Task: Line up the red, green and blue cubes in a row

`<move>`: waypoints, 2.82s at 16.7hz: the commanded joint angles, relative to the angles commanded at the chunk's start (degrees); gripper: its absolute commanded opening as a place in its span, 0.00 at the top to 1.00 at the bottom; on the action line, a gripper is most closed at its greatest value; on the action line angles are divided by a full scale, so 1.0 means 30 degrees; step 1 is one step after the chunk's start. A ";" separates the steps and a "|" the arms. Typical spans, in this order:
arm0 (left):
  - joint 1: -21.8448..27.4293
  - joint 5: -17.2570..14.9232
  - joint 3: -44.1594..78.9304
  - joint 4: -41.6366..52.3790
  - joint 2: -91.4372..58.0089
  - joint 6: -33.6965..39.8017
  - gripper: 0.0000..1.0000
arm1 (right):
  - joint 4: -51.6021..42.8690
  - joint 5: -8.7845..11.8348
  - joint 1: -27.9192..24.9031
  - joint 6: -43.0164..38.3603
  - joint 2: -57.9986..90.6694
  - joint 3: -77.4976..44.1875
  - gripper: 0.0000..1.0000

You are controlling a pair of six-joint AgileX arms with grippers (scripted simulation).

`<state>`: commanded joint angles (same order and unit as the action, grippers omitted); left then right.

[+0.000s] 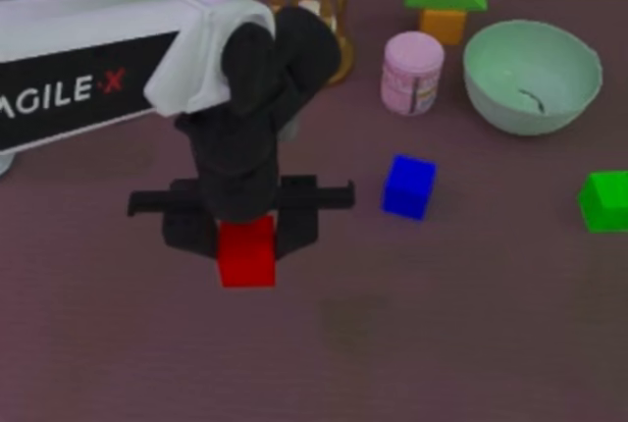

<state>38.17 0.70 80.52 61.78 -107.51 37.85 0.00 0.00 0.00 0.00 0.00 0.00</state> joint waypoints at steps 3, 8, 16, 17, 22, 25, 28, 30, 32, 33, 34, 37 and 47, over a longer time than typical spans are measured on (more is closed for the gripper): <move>0.0005 0.0000 -0.1203 -0.1747 -0.0504 0.0039 1.00 | 0.0000 0.0000 0.0000 0.0000 0.0000 0.0000 0.00; 0.0088 -0.0007 -0.3196 -0.4669 -0.1397 0.0070 1.00 | 0.0000 0.0000 0.0000 0.0000 0.0000 0.0000 0.00; 0.0094 -0.0005 -0.3250 -0.4738 -0.1425 0.0071 0.70 | 0.0000 0.0000 0.0000 0.0000 0.0000 0.0000 0.00; 0.0094 -0.0005 -0.3250 -0.4738 -0.1425 0.0071 0.62 | 0.0000 0.0000 0.0000 0.0000 0.0000 0.0000 0.00; 0.0094 -0.0005 -0.3250 -0.4738 -0.1425 0.0071 0.25 | 0.0000 0.0000 0.0000 0.0000 0.0000 0.0000 0.00; 0.0094 -0.0005 -0.3250 -0.4738 -0.1425 0.0071 0.02 | 0.0000 0.0000 0.0000 0.0000 0.0000 0.0000 0.00; 0.0094 -0.0005 -0.3250 -0.4738 -0.1425 0.0071 0.00 | 0.0000 0.0000 0.0000 0.0000 0.0000 0.0000 0.00; 0.0094 -0.0005 -0.3250 -0.4738 -0.1425 0.0071 0.00 | 0.0000 0.0000 0.0000 0.0000 0.0000 0.0000 0.00; 0.0094 -0.0005 -0.3250 -0.4738 -0.1425 0.0071 0.00 | 0.0000 0.0000 0.0000 0.0000 0.0000 0.0000 0.00; 0.0094 -0.0005 -0.3250 -0.4738 -0.1425 0.0071 0.00 | 0.0000 0.0000 0.0000 0.0000 0.0000 0.0000 0.00; 0.0066 -0.0005 -0.3246 -0.4734 -0.1411 0.0070 0.00 | 0.0000 0.0000 0.0000 0.0000 0.0000 0.0000 0.00; 0.0052 0.0001 -0.2674 -0.3941 -0.1163 0.0099 0.00 | 0.0000 0.0000 0.0000 0.0000 0.0000 0.0000 0.00; -0.0130 0.0006 -0.0170 0.0179 0.0353 0.0181 0.00 | 0.0000 0.0000 0.0000 0.0000 0.0000 0.0000 0.00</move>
<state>37.78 0.72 80.01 62.32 -106.45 38.40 0.00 0.00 0.00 0.00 0.00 0.00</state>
